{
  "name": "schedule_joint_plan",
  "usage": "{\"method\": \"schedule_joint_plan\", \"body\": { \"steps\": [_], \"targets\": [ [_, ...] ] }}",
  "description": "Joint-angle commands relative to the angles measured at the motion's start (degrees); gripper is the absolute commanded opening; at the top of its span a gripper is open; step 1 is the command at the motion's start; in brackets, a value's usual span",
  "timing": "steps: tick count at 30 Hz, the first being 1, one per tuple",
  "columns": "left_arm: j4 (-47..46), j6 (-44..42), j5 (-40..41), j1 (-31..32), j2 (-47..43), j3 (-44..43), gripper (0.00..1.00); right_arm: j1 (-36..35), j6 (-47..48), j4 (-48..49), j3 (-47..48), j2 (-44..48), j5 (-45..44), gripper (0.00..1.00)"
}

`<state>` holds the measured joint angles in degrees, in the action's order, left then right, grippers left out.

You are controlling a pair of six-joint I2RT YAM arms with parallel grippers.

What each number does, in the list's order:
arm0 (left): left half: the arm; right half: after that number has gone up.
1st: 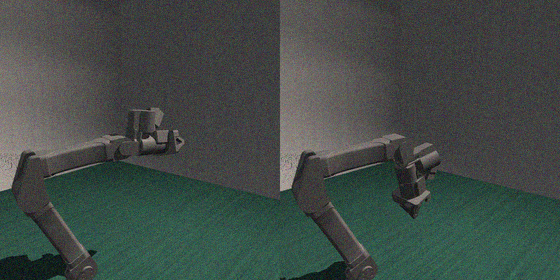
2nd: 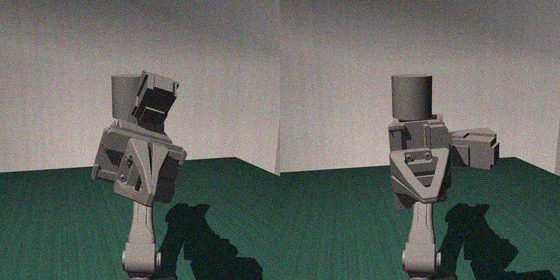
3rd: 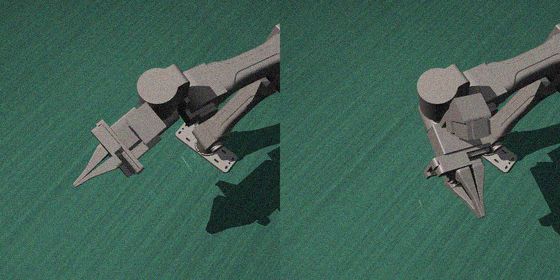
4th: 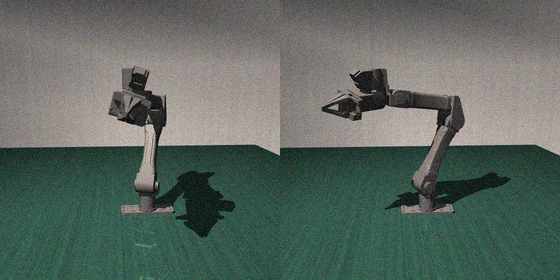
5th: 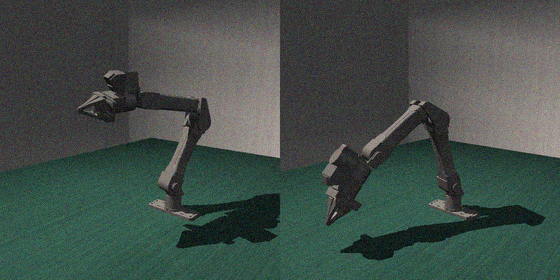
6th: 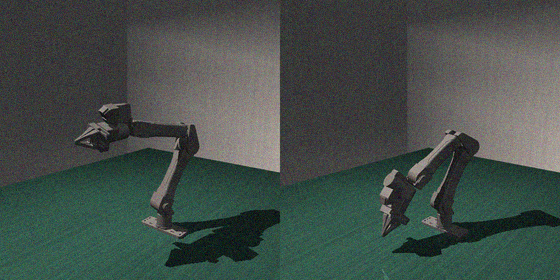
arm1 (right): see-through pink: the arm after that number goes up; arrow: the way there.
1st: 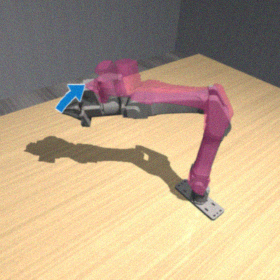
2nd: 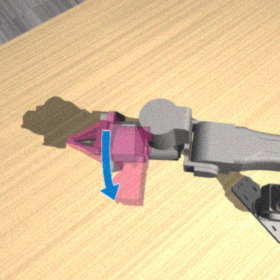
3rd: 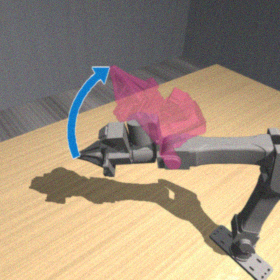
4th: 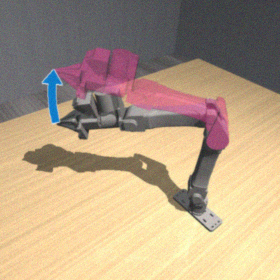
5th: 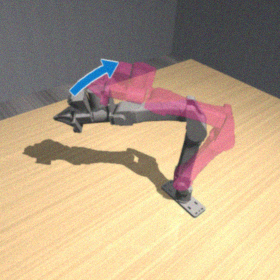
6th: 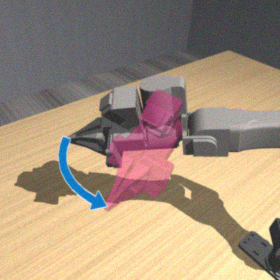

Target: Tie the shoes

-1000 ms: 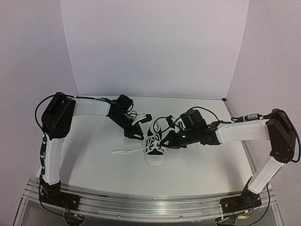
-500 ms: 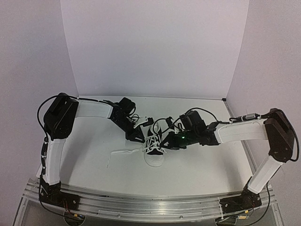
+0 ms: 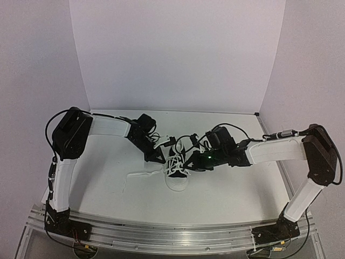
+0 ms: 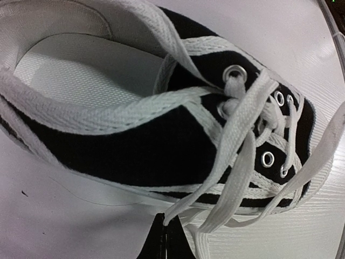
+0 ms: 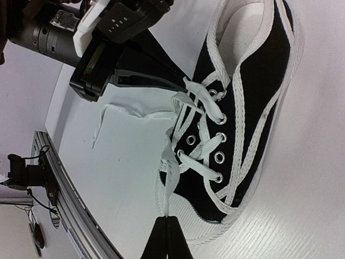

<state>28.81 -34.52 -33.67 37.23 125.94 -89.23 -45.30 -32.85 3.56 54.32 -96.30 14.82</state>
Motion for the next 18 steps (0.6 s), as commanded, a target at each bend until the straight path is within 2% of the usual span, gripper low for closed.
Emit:
{"method": "schedule_joint_plan", "body": {
  "steps": [1,9,15,18],
  "targets": [
    [-2.7,3.44,3.38,0.09,-6.08,-1.38,0.0,0.19,-1.85,1.79,5.03,-1.74,-1.99,0.0],
    [-0.27,7.92,1.55,0.12,-13.17,-1.63,0.0,0.2,-6.02,2.12,13.24,-8.99,-5.96,0.0],
    [0.93,11.62,-0.55,0.48,-13.88,-2.5,0.0,0.07,-8.98,3.94,18.42,-14.56,-3.51,0.0],
    [1.02,12.54,-1.17,0.48,-14.03,-2.64,0.0,0.09,-10.82,4.99,18.69,-15.66,-5.09,0.0]
  ]
}}
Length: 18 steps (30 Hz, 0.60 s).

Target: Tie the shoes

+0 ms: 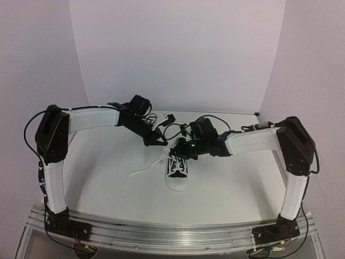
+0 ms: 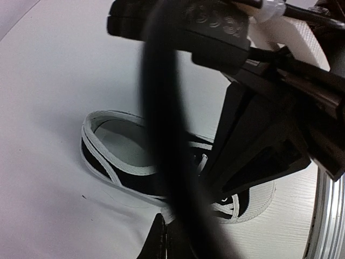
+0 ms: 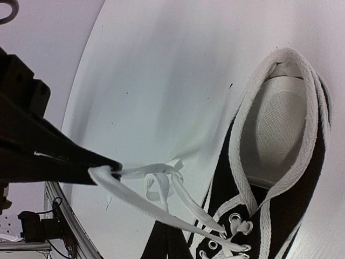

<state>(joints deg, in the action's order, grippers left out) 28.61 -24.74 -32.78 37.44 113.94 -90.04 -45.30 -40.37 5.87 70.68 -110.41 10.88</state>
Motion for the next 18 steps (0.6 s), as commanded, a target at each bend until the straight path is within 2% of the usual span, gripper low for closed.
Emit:
{"method": "schedule_joint_plan", "body": {
  "steps": [1,10,18],
  "targets": [
    [1.49,2.92,-2.56,0.25,-2.03,-1.84,0.0,0.09,-4.0,3.11,2.31,-1.91,-1.99,0.0],
    [2.44,2.49,-8.36,0.48,-2.53,2.27,0.0,0.07,-9.46,8.63,4.3,-6.8,-12.29,0.0],
    [1.52,0.27,-10.47,0.53,1.25,3.98,0.0,0.12,-9.08,16.88,3.51,-9.14,-14.77,0.0]
  ]
}}
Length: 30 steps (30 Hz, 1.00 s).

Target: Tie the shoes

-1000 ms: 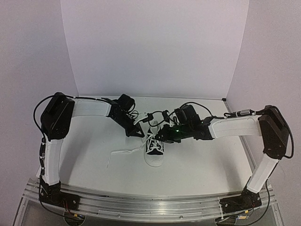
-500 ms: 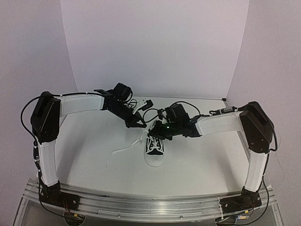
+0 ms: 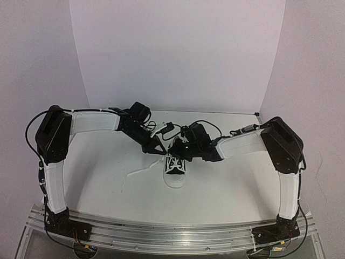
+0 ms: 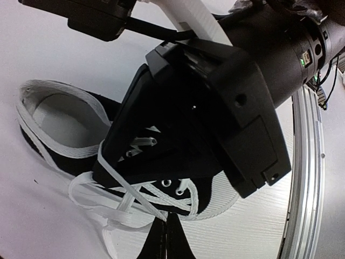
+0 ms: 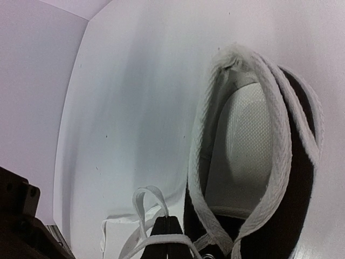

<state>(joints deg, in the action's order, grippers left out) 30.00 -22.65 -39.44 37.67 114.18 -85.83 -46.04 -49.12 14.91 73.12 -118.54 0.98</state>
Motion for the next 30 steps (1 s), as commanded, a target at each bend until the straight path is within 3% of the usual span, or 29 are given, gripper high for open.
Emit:
{"method": "schedule_joint_plan", "body": {
  "steps": [1,3,8,13,15,17,20,22,27,30],
  "targets": [
    [0.47,-2.27,-4.12,0.35,1.57,-0.51,0.01,0.86,-0.21,9.34,0.5,-0.92,-4.3,0.0],
    [1.66,-3.87,-5.19,0.3,2.17,-1.63,0.07,0.83,-0.22,10.65,-0.51,-0.59,-4.14,0.0],
    [9.59,-11.01,-5.22,-0.05,3.07,-7.21,0.5,0.84,-0.2,11.99,-2.66,-0.85,-5.35,0.0],
    [21.19,-20.58,-5.2,-1.32,3.93,-14.73,0.72,0.84,0.52,12.21,-1.85,-3.03,-4.87,0.0],
    [25.78,-24.46,-6.58,-2.32,4.39,-18.15,0.73,0.82,0.41,12.17,-1.93,-3.3,-5.15,0.0],
    [25.33,-23.63,-7.86,-4.33,5.2,-20.82,0.68,0.84,0.41,12.16,-1.85,-3.35,-5.11,0.0],
    [16.36,-14.93,-6.16,-8.74,8.82,-23.9,0.51,0.84,0.72,12.11,-1.55,-3.38,-4.77,0.0],
    [6.71,-10.58,0.06,-9.61,11.02,-23.7,0.46,0.8,0.86,12.08,-1.36,-3.49,-4.47,0.0],
    [-10.64,-11.3,9.86,-8.74,15.24,-17.64,0.47,0.83,0.75,12.11,-1.5,-3.36,-3.88,0.0],
    [-13.53,-14.42,7.15,-8.46,16.37,-15.94,0.49,0.81,0.8,12.14,-1.83,-3.08,-3.88,0.0]
  ]
}}
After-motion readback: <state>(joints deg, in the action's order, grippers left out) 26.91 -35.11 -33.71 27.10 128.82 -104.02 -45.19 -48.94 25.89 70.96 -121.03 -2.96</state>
